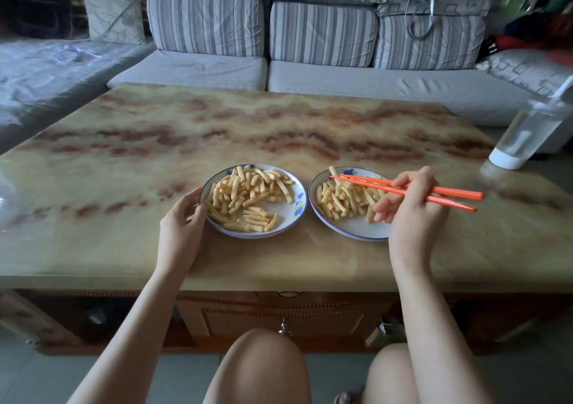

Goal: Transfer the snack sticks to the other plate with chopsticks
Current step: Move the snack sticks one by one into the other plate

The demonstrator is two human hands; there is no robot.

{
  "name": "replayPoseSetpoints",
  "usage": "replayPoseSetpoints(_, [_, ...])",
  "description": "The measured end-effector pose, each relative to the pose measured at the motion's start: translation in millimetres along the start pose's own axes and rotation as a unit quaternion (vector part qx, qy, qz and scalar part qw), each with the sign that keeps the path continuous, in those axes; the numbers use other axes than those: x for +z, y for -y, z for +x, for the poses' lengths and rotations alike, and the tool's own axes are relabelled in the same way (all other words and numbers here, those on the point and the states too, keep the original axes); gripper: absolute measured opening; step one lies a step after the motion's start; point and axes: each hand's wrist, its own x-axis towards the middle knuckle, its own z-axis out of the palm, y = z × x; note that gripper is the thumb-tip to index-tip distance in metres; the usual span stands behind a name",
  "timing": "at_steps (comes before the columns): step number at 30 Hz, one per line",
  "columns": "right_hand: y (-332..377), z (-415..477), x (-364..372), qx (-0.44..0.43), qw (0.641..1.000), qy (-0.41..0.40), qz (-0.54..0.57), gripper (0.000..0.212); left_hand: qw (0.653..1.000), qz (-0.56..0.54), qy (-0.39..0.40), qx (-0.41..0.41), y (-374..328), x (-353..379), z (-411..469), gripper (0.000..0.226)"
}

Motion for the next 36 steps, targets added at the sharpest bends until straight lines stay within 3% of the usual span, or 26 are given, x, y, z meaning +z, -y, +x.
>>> replayPoseSetpoints(8, [-10,-9,0,-0.029,0.999,0.020,-0.026,0.039,1.000,0.001,0.001,-0.001,0,0,0,0.036])
replayPoseSetpoints(17, [-3,-18,1,0.052,0.985,0.162,-0.006,0.047,1.000,0.002,0.001,-0.001,-2,0,-2,0.036])
replayPoseSetpoints(36, [-2,-17,20,0.082,0.968,0.235,-0.036,0.052,1.000,0.008,0.000,0.005,-2,-1,-3,0.036])
